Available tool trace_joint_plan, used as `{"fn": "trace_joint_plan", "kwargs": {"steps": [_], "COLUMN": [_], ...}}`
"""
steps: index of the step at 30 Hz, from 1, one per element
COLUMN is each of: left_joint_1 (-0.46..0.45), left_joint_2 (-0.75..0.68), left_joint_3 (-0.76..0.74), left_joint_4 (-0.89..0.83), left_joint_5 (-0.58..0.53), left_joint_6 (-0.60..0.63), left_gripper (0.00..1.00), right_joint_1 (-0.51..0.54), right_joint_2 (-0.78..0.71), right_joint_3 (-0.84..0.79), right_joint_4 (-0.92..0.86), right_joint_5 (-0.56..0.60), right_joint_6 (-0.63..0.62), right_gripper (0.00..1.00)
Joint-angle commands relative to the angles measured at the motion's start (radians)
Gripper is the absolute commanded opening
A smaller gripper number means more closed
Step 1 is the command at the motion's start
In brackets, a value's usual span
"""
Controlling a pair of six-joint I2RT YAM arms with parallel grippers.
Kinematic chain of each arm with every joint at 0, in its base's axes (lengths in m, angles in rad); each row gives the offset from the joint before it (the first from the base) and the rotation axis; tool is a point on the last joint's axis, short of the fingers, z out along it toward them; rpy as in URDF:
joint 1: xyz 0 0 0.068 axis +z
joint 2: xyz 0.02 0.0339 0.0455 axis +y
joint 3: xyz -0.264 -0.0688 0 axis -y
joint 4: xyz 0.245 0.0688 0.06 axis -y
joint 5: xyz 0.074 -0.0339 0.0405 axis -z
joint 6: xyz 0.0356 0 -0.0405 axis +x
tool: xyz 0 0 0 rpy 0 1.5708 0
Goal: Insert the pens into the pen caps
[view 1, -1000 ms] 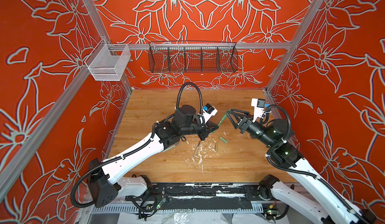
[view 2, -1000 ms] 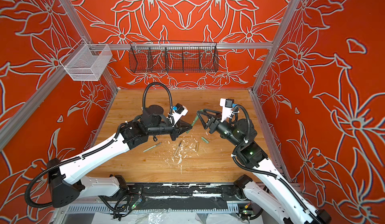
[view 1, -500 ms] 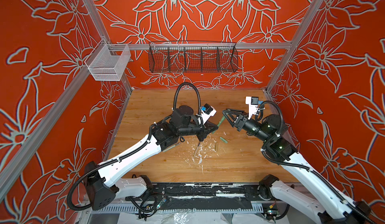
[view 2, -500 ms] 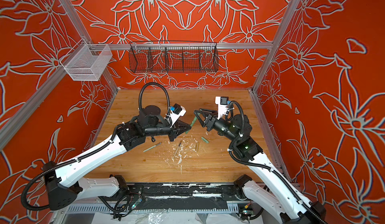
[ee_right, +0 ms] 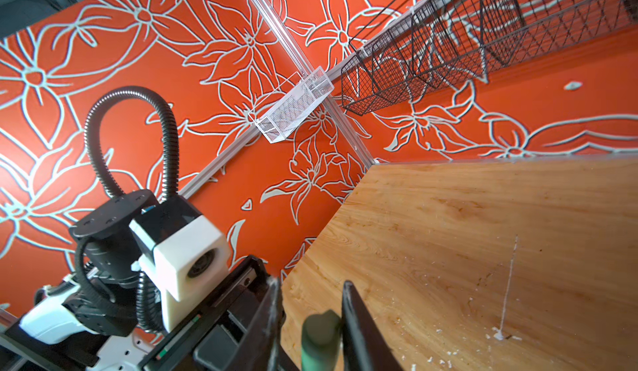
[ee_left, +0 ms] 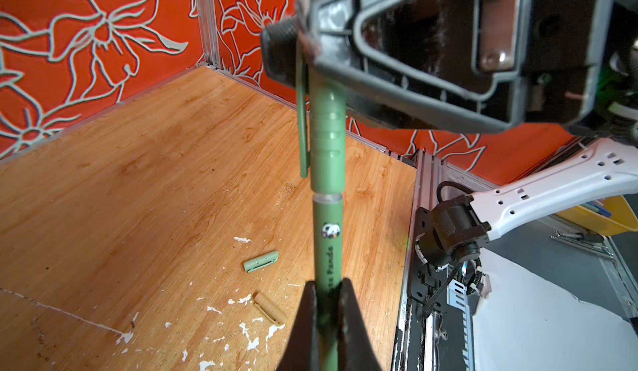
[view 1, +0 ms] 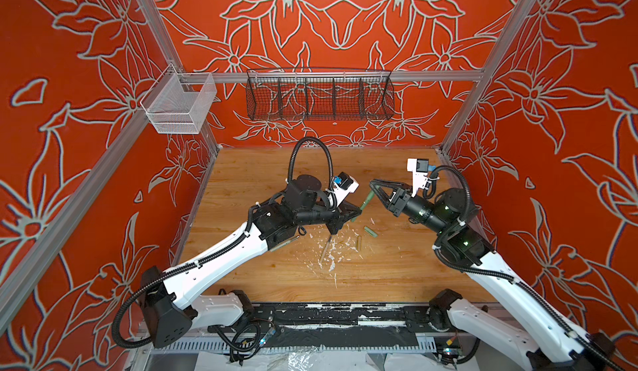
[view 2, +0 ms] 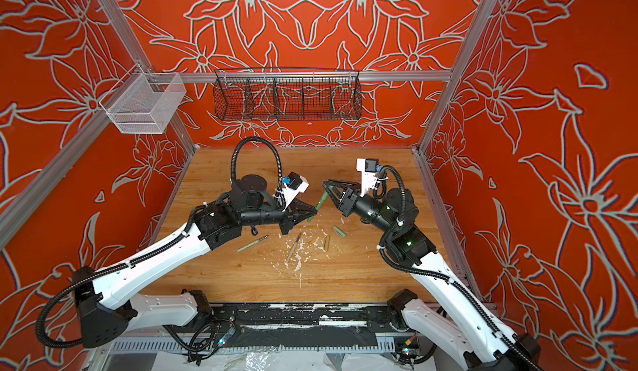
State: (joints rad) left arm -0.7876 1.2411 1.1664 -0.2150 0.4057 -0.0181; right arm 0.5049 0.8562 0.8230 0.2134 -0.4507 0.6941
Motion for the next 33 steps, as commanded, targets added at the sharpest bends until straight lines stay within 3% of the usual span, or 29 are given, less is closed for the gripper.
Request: {"fn": "trace_joint_plan", "kwargs": {"steps": [1, 13, 33], "left_joint_1": [-0.004, -0.004, -0.004], "left_joint_2": [0.002, 0.009, 0.059], "left_joint_3": [0.007, 0.004, 0.132], "left_joint_4": [0.023, 0.031, 0.088], "left_joint_5": [0.014, -0.002, -0.028], "left_joint_6": [0.021, 0.045, 0.115], "left_gripper": [0.00, 0.00, 0.00], "right_joint_1": [-0.005, -0.005, 0.005], "right_joint_2": [0.010, 0.024, 0.070], "right_joint_3": [0.035, 0.042, -0.013], "right_joint_4": [-0.002, -0.002, -0.014], "right_joint_5": [0.008, -0.020, -0.100], "right_joint_6": [0.011, 0.036, 0.076], "right_gripper": [0.26, 0.00, 0.00]}}
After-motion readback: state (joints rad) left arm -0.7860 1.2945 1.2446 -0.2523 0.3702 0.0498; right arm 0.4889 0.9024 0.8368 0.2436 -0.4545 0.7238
